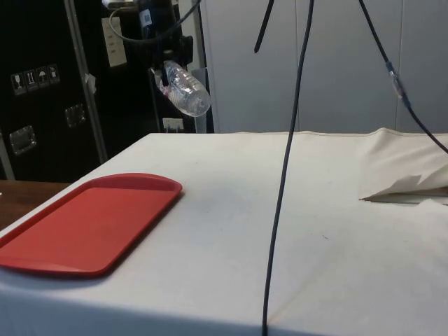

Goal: Place the bottle upright on the tray.

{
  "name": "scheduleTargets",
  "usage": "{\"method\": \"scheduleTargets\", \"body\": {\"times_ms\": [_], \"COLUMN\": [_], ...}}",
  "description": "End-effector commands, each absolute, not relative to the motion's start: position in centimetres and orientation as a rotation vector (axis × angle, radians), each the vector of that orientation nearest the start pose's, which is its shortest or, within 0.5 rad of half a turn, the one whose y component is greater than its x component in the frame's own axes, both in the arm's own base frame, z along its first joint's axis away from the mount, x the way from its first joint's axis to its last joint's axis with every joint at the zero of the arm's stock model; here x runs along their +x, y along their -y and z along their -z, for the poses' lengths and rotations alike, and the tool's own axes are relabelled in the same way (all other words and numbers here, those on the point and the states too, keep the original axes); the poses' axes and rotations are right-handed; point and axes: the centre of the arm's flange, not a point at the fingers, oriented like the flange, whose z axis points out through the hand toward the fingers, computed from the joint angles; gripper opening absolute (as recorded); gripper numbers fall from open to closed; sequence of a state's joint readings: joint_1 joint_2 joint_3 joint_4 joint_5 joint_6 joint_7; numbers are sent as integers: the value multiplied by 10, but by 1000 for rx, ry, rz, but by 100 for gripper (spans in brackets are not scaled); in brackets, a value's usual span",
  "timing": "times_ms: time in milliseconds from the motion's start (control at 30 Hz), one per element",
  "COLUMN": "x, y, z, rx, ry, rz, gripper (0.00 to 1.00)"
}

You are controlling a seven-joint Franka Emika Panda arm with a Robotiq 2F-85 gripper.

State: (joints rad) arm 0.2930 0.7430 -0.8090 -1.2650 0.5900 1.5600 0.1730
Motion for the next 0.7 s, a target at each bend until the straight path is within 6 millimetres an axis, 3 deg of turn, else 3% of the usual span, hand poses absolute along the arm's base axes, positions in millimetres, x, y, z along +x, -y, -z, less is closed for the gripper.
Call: {"method": "scheduleTargets", "body": {"times_ms": [0,667], "x": [682,682], "y": [153,144], "z": [-391,-412], "rx": [-2856,-2855], "ry": [-993,-957], "rz": [-305,-227], "gripper": [35,35]}}
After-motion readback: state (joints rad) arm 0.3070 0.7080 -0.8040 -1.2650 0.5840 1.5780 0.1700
